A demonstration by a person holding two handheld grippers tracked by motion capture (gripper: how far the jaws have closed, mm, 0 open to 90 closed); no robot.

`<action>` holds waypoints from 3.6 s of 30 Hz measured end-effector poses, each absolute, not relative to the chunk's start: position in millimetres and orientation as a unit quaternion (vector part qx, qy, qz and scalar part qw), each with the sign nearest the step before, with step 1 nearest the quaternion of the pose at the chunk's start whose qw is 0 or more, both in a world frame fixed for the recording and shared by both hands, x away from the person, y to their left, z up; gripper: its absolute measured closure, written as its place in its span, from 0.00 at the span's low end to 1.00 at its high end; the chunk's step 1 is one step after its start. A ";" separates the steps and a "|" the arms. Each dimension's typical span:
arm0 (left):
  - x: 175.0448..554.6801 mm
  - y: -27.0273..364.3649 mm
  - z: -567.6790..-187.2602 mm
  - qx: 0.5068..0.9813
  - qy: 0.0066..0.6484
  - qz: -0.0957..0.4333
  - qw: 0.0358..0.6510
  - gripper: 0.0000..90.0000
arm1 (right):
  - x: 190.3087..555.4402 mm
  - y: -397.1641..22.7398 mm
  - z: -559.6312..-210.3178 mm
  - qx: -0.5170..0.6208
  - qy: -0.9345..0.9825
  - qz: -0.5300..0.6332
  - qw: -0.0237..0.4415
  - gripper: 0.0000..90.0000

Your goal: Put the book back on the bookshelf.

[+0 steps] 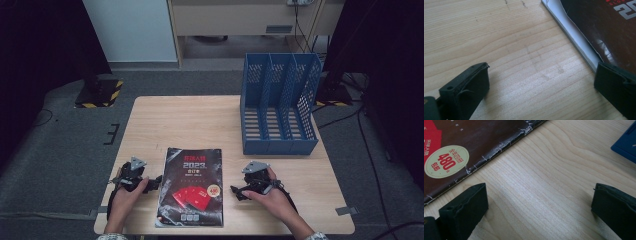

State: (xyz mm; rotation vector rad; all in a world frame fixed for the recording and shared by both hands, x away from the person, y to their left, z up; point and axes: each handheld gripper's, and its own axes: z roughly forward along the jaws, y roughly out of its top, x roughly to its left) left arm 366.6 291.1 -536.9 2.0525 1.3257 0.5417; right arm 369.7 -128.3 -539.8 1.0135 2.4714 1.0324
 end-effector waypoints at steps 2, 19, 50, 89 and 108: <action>365.8 290.4 -536.9 0.778 0.504 0.206 0.314 0.00 | 370.1 -128.1 -539.6 0.350 0.855 0.357 0.136 0.01; 348.6 275.7 -516.4 0.770 0.495 0.206 0.347 0.08 | 370.9 -128.0 -539.8 0.347 0.856 0.358 0.138 0.01; 364.1 244.0 -525.2 0.786 0.477 0.167 0.358 0.47 | 346.8 -73.6 -536.7 0.267 0.870 0.408 0.077 0.26; 357.8 219.8 -518.2 0.795 0.438 0.080 0.411 0.55 | 345.1 -71.6 -537.1 0.269 0.869 0.406 0.084 0.26; 362.3 212.5 -522.1 0.805 0.446 0.099 0.378 0.90 | 345.5 -72.0 -536.8 0.270 0.869 0.407 0.083 0.26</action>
